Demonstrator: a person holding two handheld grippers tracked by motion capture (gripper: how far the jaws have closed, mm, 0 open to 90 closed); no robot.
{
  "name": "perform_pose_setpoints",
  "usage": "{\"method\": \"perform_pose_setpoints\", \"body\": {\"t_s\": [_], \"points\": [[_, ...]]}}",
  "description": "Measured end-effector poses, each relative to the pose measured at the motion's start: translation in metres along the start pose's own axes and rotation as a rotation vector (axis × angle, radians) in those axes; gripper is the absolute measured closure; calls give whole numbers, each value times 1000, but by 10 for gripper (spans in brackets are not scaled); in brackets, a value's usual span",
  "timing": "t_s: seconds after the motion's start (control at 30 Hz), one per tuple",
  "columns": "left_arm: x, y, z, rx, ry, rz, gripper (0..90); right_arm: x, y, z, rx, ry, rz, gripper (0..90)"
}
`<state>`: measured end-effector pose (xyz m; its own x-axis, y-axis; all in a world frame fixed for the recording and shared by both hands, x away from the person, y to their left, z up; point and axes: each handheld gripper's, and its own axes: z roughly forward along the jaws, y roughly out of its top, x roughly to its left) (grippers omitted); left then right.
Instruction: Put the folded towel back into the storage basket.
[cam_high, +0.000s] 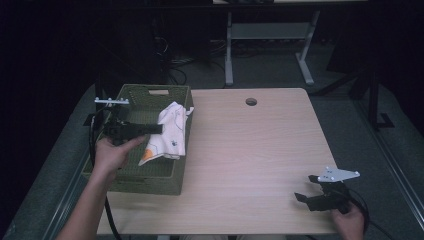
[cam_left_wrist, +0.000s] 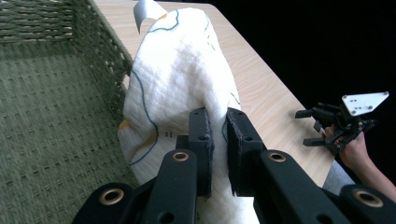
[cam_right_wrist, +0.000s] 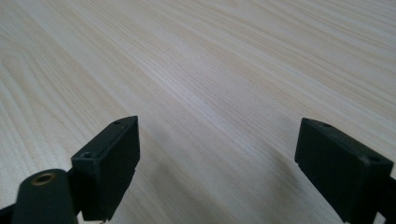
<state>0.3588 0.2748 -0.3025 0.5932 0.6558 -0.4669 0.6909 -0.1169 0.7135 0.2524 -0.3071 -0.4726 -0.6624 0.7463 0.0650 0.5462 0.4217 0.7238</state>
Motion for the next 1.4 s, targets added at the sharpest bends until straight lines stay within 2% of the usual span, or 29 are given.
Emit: {"method": "perform_pose_setpoints", "body": {"t_s": [0.37, 0.73, 1.4], "points": [[17, 0, -10, 7, 21, -22, 823, -4, -1, 1, 2, -8, 4, 136], [26, -4, -15, 25, 35, -17, 822, -4, 0, 5, 13, -4, 12, 136], [46, -8, -7, 65, 80, -29, 820, -5, -1, 5, 25, -10, 15, 136]]}}
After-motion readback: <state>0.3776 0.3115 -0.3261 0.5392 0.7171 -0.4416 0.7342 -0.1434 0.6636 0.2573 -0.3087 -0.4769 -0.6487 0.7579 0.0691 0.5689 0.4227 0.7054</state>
